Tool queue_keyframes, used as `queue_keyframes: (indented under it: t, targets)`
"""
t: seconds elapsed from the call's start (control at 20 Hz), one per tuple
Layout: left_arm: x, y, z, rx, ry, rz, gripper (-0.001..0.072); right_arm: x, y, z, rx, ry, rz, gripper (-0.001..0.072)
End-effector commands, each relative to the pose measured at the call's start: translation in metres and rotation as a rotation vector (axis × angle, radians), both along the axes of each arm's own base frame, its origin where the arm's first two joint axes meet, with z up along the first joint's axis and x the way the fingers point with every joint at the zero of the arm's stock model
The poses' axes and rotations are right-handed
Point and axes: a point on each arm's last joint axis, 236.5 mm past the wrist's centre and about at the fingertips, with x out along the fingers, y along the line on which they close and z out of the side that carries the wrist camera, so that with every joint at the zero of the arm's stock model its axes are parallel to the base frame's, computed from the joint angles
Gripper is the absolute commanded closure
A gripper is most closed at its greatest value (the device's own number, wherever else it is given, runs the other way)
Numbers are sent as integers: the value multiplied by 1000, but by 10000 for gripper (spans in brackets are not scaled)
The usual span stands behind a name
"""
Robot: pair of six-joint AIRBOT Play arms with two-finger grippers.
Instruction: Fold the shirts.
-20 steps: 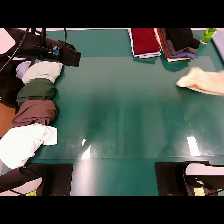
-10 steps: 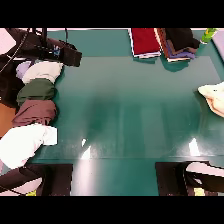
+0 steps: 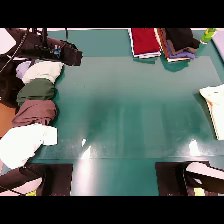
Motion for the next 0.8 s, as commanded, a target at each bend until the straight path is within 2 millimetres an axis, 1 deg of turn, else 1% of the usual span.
queue_keyframes:
  t: [0.0,0.05,0.1,0.15,0.2,0.3,0.4,0.45,0.5,0.55,0.65,0.7,0.75]
  targets:
    - [-1,-1,-1,-9,9,0,682,71,76,32,103,-185,183,162]
    - [-1,-1,-1,-9,9,0,682,90,108,34,125,-215,262,162]
    - [-1,-1,0,-8,8,0,682,107,146,32,136,-229,363,162]
    - [-1,-1,0,-8,7,0,681,119,181,27,144,-227,454,162]
    - [0,-1,0,-9,3,1,682,126,221,20,160,-215,553,163]
    - [4,-3,6,-23,-24,6,682,129,294,7,190,-172,742,164]
    - [9,-4,13,-42,-56,13,682,127,358,1,198,-149,932,164]
    - [11,-4,15,-47,-65,15,682,124,387,-1,205,-138,1012,167]
    - [11,-4,15,-47,-65,15,682,120,410,-1,210,-131,1075,227]
    - [11,-5,15,-47,-65,15,681,116,433,0,214,-126,1136,390]
    - [11,-5,15,-47,-65,15,682,109,467,4,212,-127,1245,621]
    - [11,-4,15,-47,-65,15,682,106,483,8,210,-135,1291,695]
    - [11,-5,15,-47,-65,15,682,104,494,12,209,-145,1320,695]
